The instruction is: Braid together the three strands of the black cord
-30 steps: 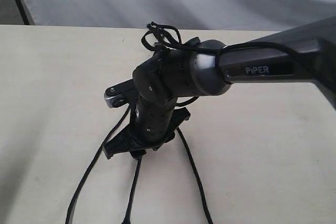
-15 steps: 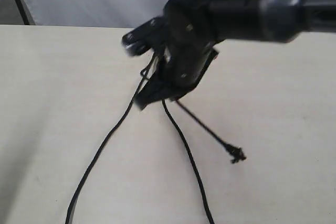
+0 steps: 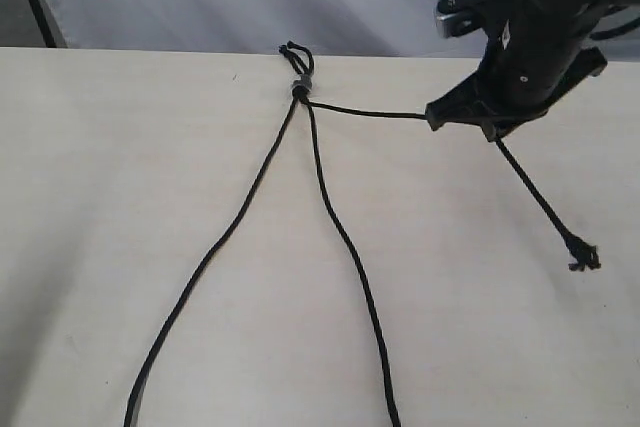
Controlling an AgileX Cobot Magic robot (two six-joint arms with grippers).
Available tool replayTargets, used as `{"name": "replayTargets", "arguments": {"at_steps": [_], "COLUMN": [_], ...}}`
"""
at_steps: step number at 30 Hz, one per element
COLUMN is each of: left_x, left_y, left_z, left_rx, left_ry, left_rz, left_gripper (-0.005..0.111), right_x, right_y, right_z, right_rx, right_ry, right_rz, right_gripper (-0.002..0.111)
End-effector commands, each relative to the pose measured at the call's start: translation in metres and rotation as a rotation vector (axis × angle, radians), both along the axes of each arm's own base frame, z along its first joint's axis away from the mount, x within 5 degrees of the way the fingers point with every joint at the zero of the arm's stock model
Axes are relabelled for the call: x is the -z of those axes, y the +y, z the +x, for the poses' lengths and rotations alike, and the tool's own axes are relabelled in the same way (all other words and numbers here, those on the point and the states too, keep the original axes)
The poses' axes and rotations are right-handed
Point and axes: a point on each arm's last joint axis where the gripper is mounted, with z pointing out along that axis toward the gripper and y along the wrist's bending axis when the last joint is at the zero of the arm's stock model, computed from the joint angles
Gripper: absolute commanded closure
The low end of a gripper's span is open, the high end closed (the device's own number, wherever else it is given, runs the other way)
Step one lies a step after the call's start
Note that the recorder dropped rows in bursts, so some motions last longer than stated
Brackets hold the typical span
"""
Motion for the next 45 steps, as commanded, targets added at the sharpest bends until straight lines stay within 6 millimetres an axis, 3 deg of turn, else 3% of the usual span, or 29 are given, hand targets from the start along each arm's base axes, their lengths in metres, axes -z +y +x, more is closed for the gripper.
{"name": "replayTargets", "arguments": {"at_steps": [1, 8, 15, 27, 33, 36, 38, 41, 45], "left_x": [-0.001, -0.001, -0.001, 0.0, -0.005, -0.006, -0.007, -0.009, -0.001], "left_y": [0.0, 0.0, 0.0, 0.001, -0.003, -0.011, -0.023, -0.037, -0.04], "left_z": [0.0, 0.0, 0.001, 0.001, 0.013, 0.023, 0.031, 0.041, 0.056], "left_rx": [-0.001, -0.002, -0.002, -0.002, 0.07, 0.187, 0.357, 0.574, 0.649], "left_ry": [-0.001, 0.001, 0.005, 0.047, 0.11, 0.147, 0.158, 0.172, 0.233], "left_rz": [0.001, 0.001, 0.002, 0.045, 0.028, 0.023, 0.021, -0.017, -0.037], "left_gripper": [0.107, 0.107, 0.107, 0.106, 0.087, 0.071, 0.064, 0.062, 0.069], "right_x": [0.035, 0.082, 0.106, 0.108, 0.108, 0.108, 0.108, 0.108, 0.108], "right_y": [-0.015, -0.019, -0.017, -0.018, -0.018, -0.018, -0.018, -0.019, -0.019], "right_z": [0.011, 0.021, 0.026, 0.025, 0.025, 0.024, 0.024, 0.024, 0.024], "right_rx": [0.055, 0.082, 0.076, 0.149, 0.175, 0.191, 0.203, 0.204, 0.206], "right_ry": [0.073, 0.163, 0.176, 0.185, 0.183, 0.191, 0.189, 0.188, 0.186], "right_rz": [-0.014, -0.023, -0.016, -0.008, -0.002, -0.006, -0.012, -0.015, -0.016], "right_gripper": [0.109, 0.109, 0.109, 0.108, 0.108, 0.108, 0.108, 0.108, 0.108]}}
